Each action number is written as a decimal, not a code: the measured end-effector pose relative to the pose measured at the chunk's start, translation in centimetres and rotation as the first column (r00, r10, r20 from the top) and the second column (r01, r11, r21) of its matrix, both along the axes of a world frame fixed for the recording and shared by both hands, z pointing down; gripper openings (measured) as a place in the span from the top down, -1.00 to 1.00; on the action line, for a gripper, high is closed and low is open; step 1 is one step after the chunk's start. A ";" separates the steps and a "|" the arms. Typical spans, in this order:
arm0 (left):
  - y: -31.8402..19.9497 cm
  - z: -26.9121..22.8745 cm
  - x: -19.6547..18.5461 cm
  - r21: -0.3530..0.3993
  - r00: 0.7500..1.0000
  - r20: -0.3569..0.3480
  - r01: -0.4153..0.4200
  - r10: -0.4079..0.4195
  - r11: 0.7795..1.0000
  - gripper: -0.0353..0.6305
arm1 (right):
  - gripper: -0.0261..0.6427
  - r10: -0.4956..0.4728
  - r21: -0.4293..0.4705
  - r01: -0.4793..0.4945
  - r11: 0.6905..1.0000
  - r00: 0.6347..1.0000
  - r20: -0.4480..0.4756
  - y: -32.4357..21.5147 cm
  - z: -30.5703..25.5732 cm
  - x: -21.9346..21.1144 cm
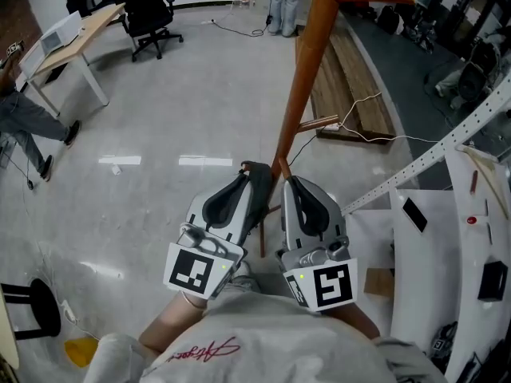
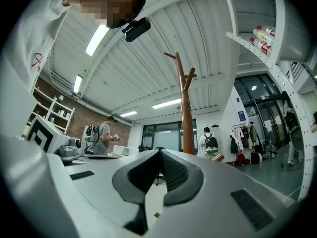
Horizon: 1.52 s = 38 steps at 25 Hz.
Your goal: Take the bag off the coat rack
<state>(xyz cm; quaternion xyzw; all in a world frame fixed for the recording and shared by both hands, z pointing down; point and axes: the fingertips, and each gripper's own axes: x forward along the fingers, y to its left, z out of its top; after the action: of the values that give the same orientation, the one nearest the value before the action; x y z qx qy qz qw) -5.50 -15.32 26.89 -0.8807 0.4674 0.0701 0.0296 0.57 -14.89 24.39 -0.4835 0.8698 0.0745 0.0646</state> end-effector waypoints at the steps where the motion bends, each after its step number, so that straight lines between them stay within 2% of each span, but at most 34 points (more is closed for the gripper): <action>1: -0.7 -0.1 -0.1 0.001 1.000 0.000 -0.007 0.007 1.000 0.84 | 0.86 0.005 -0.001 -0.005 1.000 1.000 0.000 -0.7 0.0 -0.1; 8: -4.6 -0.3 -0.1 -0.001 0.999 0.019 -0.042 0.042 0.999 0.84 | 0.86 0.038 -0.013 -0.038 0.999 0.999 0.004 -4.6 0.4 -0.5; 24: -7.6 0.3 1.2 -0.062 1.000 -0.018 0.019 -0.020 0.998 0.83 | 0.86 -0.007 -0.039 0.007 0.999 1.000 0.009 -7.1 0.7 0.9; 27: -7.6 3.4 1.0 -0.127 0.999 0.024 0.044 -0.042 0.991 0.83 | 0.86 -0.009 -0.054 0.009 0.999 1.000 0.009 -7.1 1.4 1.4; 32: -7.9 8.5 0.6 -0.242 0.996 0.053 0.077 -0.066 0.967 0.81 | 0.86 -0.015 -0.084 0.017 0.996 1.000 0.024 -7.2 3.1 2.2; 35: -8.0 11.3 0.5 -0.289 0.996 0.055 0.084 -0.071 0.954 0.59 | 0.86 -0.015 -0.103 0.018 0.994 0.999 0.034 -7.3 4.1 2.6; 38: -8.1 13.9 0.3 -0.332 0.995 0.056 0.093 -0.079 0.939 0.52 | 0.86 -0.011 -0.113 0.015 0.993 0.999 0.035 -7.4 4.9 2.9</action>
<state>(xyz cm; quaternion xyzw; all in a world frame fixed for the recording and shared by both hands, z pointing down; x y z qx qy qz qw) -5.24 -23.42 40.75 -0.8530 0.5098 -0.0302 -0.1075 3.49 -22.33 29.25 -0.4818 0.8746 0.0161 0.0524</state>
